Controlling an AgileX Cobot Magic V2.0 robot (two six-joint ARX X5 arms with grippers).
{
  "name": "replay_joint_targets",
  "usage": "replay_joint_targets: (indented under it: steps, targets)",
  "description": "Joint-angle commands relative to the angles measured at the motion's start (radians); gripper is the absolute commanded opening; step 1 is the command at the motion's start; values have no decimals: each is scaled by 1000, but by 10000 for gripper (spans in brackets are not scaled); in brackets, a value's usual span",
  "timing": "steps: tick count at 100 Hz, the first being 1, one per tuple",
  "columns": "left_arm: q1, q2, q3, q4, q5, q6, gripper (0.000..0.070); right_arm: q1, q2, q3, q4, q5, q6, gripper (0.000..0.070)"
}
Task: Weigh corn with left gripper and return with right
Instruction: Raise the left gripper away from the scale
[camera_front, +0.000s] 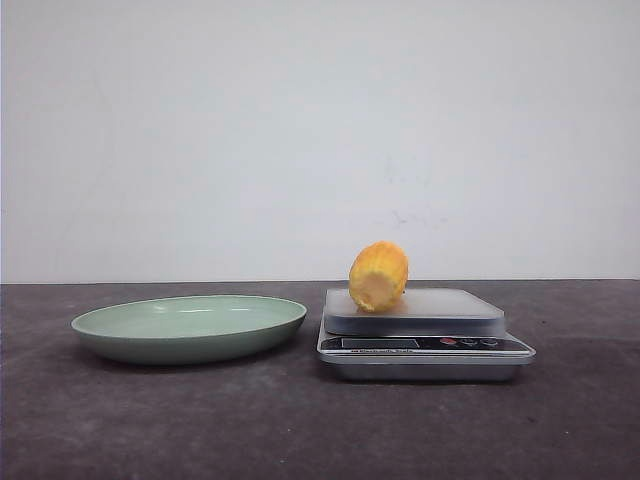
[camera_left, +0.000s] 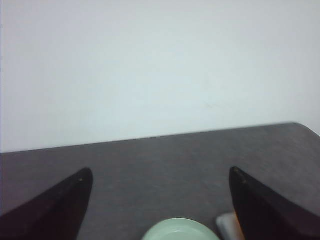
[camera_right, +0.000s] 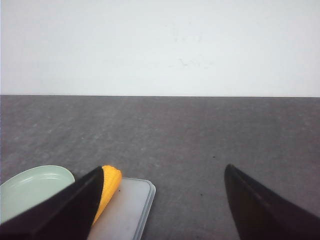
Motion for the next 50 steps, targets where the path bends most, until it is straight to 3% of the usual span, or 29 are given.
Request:
replay_joint_targets:
  steps: [1,33,50]
  targets:
    - [-10,-39,22,-31,-29,-10,514,3,8,18,7,-11,-7,487]
    - [-10,-188,22,-236,-33,-203,512,21,8,18,7,-16,-7,487]
    - [-1,-197,18,-267,48,-283,512,31,8,18,8,-16,-7,488]
